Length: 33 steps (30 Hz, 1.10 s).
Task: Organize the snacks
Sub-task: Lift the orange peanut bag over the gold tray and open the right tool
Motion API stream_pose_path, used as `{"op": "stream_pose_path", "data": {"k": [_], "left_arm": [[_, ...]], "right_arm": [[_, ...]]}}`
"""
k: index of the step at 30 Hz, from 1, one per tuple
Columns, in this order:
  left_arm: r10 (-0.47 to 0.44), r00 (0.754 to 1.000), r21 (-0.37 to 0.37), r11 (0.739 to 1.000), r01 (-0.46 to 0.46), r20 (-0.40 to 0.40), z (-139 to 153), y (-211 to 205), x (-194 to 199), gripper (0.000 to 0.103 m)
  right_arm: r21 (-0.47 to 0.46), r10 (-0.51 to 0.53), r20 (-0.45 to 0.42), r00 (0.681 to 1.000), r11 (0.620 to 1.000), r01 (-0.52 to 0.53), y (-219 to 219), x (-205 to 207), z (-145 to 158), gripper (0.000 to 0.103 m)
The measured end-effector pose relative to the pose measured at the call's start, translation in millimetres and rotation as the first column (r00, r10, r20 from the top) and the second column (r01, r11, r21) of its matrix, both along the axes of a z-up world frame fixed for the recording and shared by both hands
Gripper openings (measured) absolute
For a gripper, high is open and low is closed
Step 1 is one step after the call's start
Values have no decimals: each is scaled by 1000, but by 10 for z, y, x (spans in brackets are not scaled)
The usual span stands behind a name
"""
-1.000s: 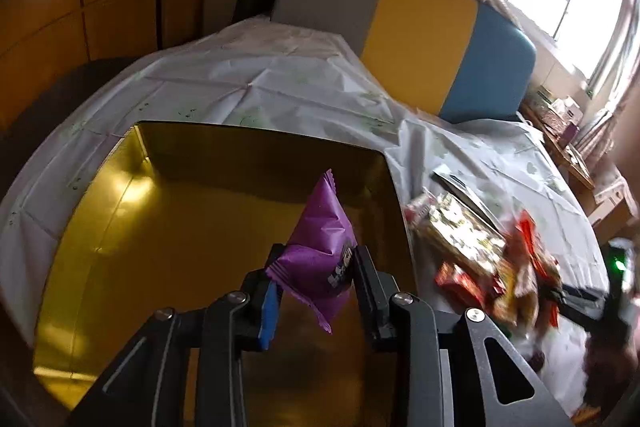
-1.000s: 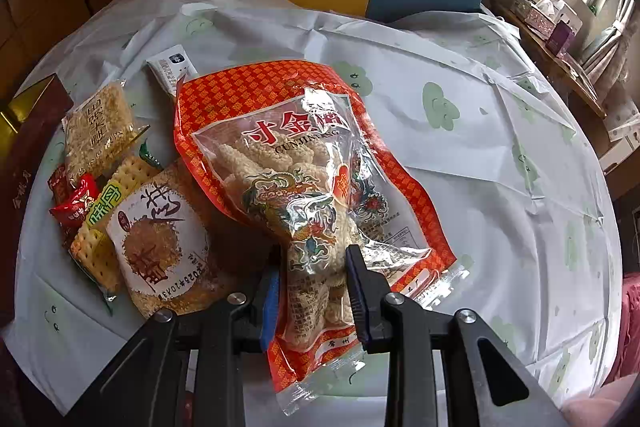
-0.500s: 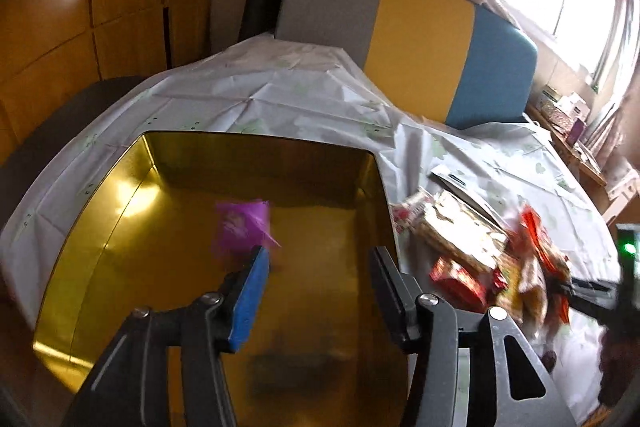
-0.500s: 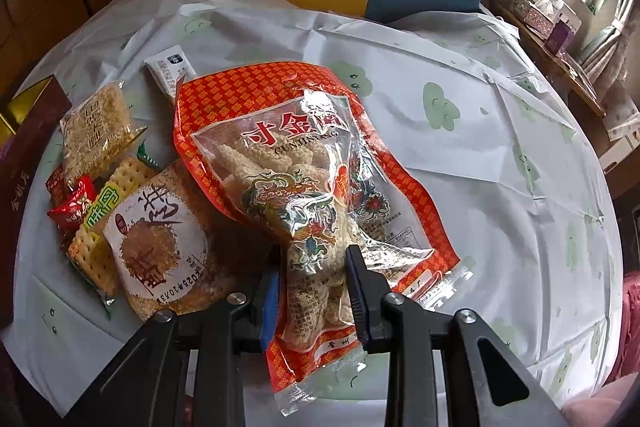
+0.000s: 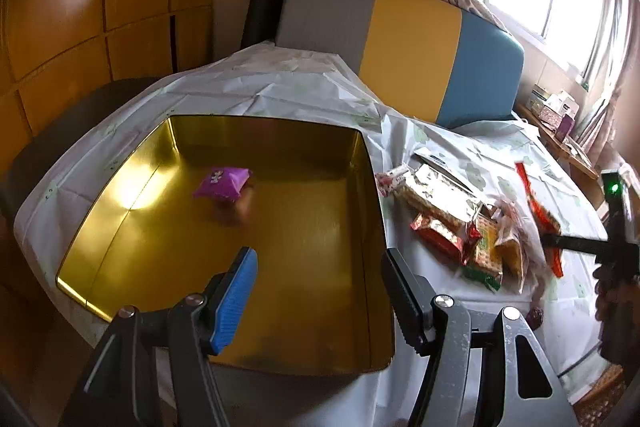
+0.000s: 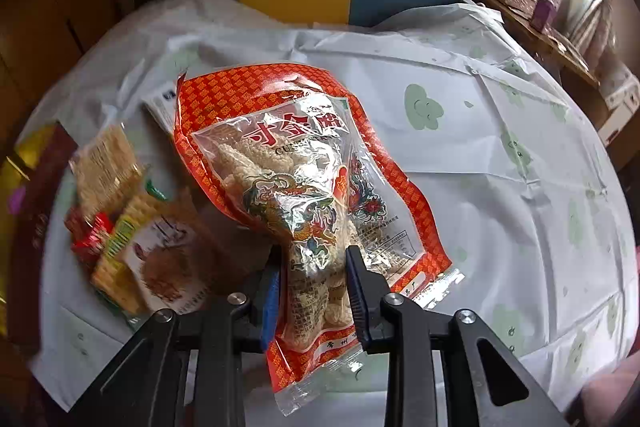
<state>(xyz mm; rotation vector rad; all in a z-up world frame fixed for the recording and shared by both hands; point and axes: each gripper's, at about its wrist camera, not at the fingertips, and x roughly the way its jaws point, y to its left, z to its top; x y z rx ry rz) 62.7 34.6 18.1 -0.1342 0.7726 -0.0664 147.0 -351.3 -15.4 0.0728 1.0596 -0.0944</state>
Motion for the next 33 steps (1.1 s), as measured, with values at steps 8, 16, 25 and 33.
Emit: {"op": "stream_pose_path", "data": {"k": [8,16,25,33], "left_arm": [[9,1000,22,1000,-9,10,-14,25,-132,65],[48,998,26,998,-49,26,21,162,-204,65],[100,995,6,995,-101,21,-18,347,-216,65],[143,990,-7,990,-143,20,-48,490,-186,65]], "right_arm": [[133,49,91,995,989,-61,305,-147,394,30],[293,221,124,967,923,-249,1195,-112,614,30],[407,325,111,939,847,-341,2116,107,657,30],[416,338,68,939,846,-334,2679,423,517,31]]}}
